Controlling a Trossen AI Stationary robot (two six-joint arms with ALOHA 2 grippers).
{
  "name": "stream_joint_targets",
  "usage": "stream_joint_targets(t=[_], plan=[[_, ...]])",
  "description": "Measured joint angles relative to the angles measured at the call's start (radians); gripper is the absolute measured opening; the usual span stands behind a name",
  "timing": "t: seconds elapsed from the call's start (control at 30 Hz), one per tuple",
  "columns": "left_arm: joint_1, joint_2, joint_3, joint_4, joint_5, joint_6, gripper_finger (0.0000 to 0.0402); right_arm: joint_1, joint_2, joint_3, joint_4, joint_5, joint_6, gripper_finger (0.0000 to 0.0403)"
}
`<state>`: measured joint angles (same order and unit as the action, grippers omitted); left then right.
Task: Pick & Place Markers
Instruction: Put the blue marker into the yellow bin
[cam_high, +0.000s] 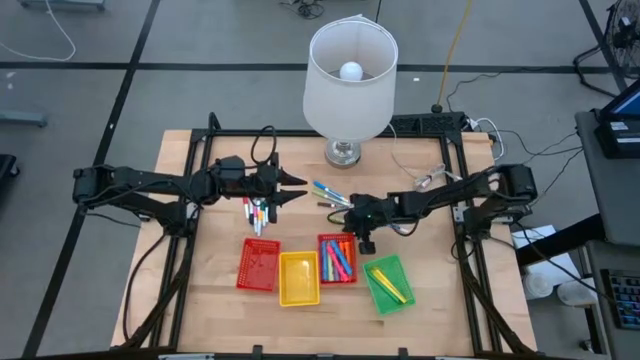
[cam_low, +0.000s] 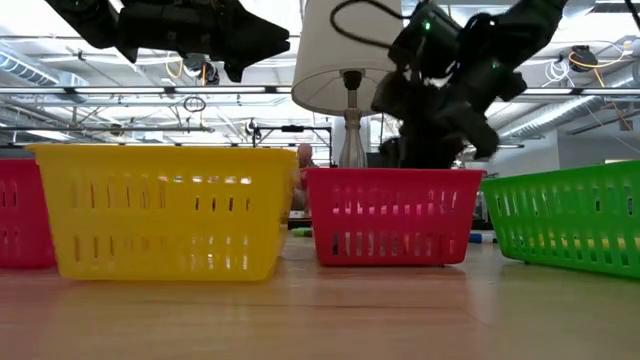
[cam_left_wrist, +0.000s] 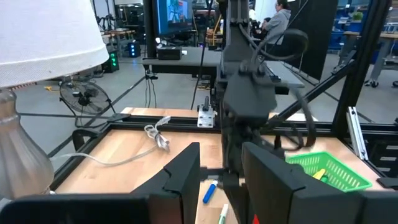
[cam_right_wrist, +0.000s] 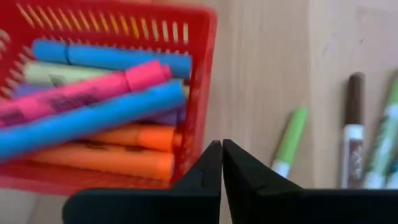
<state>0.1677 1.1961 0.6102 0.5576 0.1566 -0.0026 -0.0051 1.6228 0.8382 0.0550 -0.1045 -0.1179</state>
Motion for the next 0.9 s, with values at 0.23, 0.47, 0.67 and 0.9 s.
stream_joint_targets(t=[0.23, 0.47, 0.67, 0.9], plan=[[0.0, 0.0, 0.0, -0.004, 0.006, -0.001, 0.0124, 0.021, 0.057, 0.0, 0.045, -0.001, 0.002, 0.0001], [0.0, 0.0, 0.0, -0.004, 0.007, 0.0, 0.0125, 0.073, -0.001, 0.002, 0.038, -0.052, 0.03, 0.0001], [0.0, 0.0, 0.0, -0.004, 0.007, -0.002, 0.0124, 0.1, -0.012, 0.002, 0.028, -0.104, 0.08, 0.0001], [0.0, 0.0, 0.0, -0.004, 0.009, -0.005, 0.0125, 0.154, -0.151, 0.022, -0.136, -0.042, 0.217, 0.0]])
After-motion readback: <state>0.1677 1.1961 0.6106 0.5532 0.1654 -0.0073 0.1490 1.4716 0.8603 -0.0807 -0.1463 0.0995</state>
